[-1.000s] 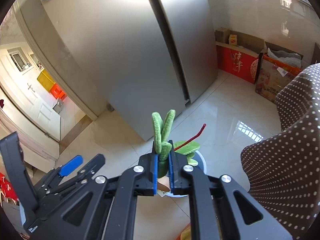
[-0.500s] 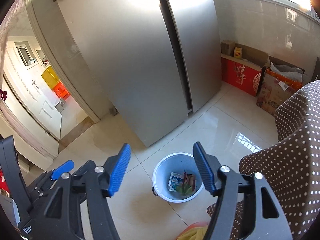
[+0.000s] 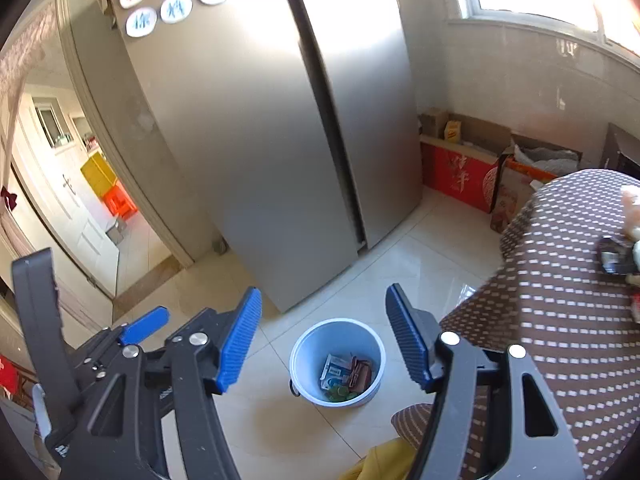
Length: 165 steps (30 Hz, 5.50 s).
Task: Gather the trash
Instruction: 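Open both grippers to drop the bottle and plush toy into the bucket, then move both grippers back over the remaining trash on the table, then grasp the teal tube with the right gripper while the left gripper grasps the blue packet, then carry the teal tube and blue packet with both grippers over the light-blue bucket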
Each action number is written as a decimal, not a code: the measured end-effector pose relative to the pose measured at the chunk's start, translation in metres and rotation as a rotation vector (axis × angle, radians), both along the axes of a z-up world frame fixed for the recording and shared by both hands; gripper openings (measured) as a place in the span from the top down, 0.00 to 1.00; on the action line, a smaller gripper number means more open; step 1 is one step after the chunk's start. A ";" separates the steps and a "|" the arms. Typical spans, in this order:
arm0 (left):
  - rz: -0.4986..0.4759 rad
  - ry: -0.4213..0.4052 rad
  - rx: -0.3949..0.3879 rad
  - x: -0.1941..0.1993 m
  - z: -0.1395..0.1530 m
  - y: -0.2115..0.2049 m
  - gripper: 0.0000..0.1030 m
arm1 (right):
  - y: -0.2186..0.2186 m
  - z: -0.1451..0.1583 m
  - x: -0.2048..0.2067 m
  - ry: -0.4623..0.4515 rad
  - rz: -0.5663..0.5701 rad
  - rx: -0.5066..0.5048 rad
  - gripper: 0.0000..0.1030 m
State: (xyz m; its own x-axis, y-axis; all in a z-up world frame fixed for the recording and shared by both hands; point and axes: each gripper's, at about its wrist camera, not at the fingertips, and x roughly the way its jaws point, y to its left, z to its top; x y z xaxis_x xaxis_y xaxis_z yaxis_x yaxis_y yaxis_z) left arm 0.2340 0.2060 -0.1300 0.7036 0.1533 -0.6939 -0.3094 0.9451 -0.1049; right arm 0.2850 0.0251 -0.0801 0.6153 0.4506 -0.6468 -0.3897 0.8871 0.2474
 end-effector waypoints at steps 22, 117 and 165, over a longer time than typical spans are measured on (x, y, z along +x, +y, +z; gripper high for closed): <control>-0.335 -0.088 0.032 -0.009 0.043 -0.187 0.34 | -0.194 0.046 -0.069 -0.100 -0.308 0.091 0.38; -0.671 -0.077 -0.027 0.004 0.038 -0.286 0.80 | -0.350 -0.001 -0.084 0.010 -0.720 -0.057 0.74; -0.075 0.063 0.030 0.018 -0.024 -0.034 0.32 | -0.012 -0.037 0.021 0.134 -0.076 -0.098 0.74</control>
State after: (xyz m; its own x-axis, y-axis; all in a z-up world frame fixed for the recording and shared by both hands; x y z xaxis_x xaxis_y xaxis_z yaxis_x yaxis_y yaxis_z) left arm 0.2522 0.1722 -0.1538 0.6690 0.1232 -0.7330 -0.2431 0.9682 -0.0592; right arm 0.3062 0.0134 -0.1169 0.5505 0.3368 -0.7639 -0.2897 0.9352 0.2036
